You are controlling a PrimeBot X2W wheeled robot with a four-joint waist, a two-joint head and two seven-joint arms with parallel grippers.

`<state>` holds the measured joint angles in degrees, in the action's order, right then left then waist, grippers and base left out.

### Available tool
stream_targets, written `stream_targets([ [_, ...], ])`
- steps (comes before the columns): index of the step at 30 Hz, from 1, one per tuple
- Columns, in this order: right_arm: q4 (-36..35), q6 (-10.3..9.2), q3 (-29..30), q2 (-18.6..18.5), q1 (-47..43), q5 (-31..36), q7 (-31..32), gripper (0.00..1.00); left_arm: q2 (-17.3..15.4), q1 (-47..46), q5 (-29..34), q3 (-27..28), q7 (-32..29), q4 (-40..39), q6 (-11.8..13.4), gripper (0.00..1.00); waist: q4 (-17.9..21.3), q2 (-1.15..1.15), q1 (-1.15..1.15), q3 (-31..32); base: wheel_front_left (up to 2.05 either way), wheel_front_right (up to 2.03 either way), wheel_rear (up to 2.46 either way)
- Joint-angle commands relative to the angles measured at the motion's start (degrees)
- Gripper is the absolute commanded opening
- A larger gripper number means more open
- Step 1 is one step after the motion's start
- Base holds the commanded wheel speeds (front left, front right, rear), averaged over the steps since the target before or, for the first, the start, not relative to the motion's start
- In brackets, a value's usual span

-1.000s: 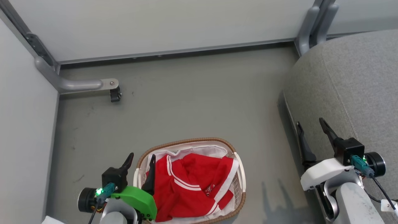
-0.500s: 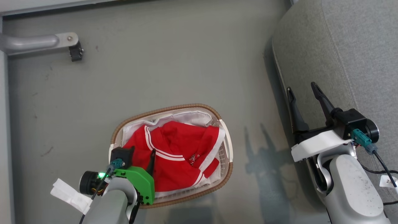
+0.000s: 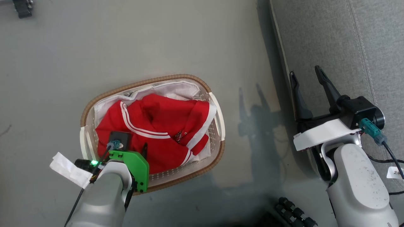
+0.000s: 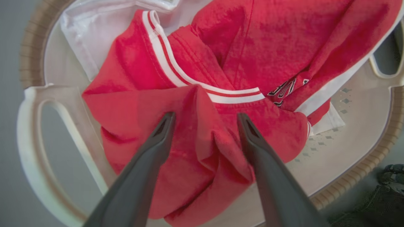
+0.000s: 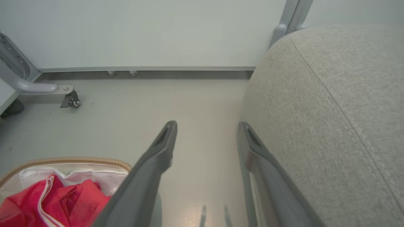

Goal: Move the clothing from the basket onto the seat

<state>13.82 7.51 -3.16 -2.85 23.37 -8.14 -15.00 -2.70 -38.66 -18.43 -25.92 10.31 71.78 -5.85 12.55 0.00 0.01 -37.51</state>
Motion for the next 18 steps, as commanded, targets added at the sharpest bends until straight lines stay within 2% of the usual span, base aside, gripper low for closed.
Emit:
stream_targets([
  [1, -0.36, -0.04, -0.1, -0.13, 1.17, -0.53, -0.27, 1.0, -0.8, -1.66, 0.12, -0.1, -0.34, 0.37, 0.76, 1.0, 1.91, 0.0, -0.01, -3.89, 0.0, 0.0, 0.0],
  [7, -0.79, -0.04, -0.85, -0.15, 2.19, -1.67, -0.27, 1.0, -1.74, -3.41, 0.23, -0.8, -1.74, 1.5, 1.76, 1.0, 2.89, 0.0, -0.01, -6.12, 0.0, 0.0, 0.0],
  [8, -0.87, -0.04, -0.88, -0.15, 2.31, -1.83, -0.27, 1.0, -1.97, -3.7, 0.73, -1.18, -1.66, 1.56, 1.92, 0.6, 3.01, 0.0, -0.01, -6.3, 0.0, 0.0, 0.0],
  [9, -0.92, -0.04, -0.98, -0.13, 2.42, -1.99, -0.27, 1.0, -2.2, -4.04, 0.65, -1.22, -1.56, 1.6, 2.08, 0.0, 3.14, 0.0, -0.01, -6.46, 0.0, 0.0, 0.0],
  [18, 0.27, -0.04, -2.01, -0.14, 2.41, -4.28, -0.27, 1.0, -2.46, -2.31, -0.98, -1.01, -0.45, 1.97, 1.09, 0.0, 3.8, 0.0, -0.01, -3.57, 0.0, 0.0, 0.0],
])
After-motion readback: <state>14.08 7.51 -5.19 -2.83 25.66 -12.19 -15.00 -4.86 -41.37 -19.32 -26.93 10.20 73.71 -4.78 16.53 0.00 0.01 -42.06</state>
